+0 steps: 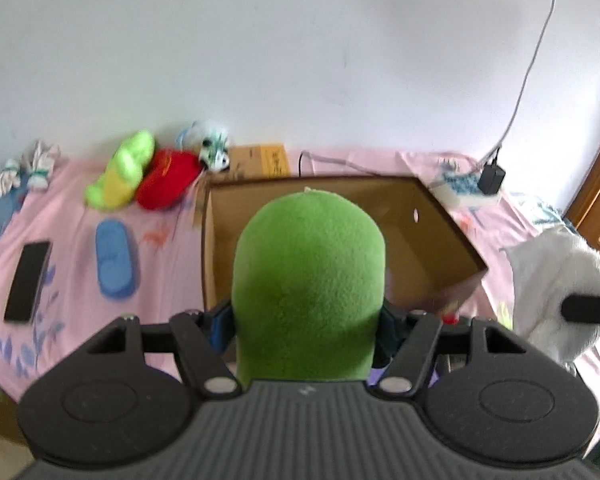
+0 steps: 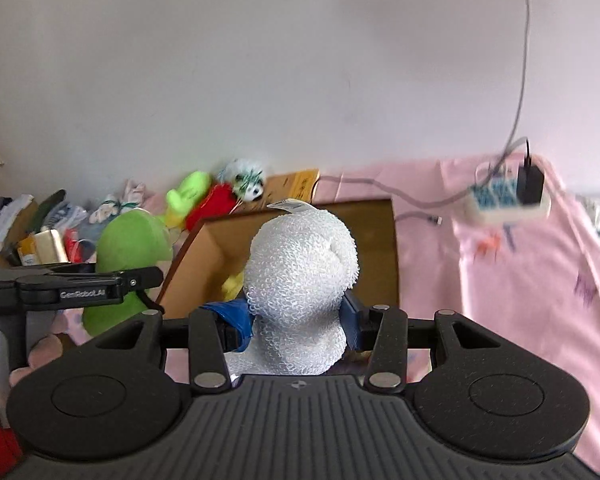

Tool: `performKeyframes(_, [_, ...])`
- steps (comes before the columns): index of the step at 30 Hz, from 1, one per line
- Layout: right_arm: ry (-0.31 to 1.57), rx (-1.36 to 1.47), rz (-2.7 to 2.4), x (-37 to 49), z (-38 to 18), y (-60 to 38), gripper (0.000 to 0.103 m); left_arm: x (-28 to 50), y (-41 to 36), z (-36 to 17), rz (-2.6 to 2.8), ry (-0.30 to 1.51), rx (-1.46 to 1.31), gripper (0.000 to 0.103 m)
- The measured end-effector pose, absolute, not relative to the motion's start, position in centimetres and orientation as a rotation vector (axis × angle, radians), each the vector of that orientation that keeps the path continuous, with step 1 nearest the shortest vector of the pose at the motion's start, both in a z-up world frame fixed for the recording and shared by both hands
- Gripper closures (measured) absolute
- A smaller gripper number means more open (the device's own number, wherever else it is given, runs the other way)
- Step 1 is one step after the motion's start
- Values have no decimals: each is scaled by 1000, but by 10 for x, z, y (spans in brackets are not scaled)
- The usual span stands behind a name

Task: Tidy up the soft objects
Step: 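Carry the green plush and white fluffy plush into the brown box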

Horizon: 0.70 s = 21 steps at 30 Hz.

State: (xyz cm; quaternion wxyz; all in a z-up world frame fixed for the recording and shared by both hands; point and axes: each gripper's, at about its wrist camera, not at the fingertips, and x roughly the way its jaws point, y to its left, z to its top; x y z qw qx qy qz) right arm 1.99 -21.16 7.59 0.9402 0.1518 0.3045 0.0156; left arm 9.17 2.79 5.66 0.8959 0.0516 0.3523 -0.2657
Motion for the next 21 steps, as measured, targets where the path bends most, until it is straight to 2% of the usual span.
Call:
performKeyframes(5, [614,208,16,61,74,-217,75,120,12,63,-545,693,88,34])
performKeyframes(10, [683,121,27,106,54,-226,75,148,-8,59,-524,670,94,34])
performKeyframes(21, [888,-131,111,175,-4,-215,74,196,-49,-3,-475,832,136,33])
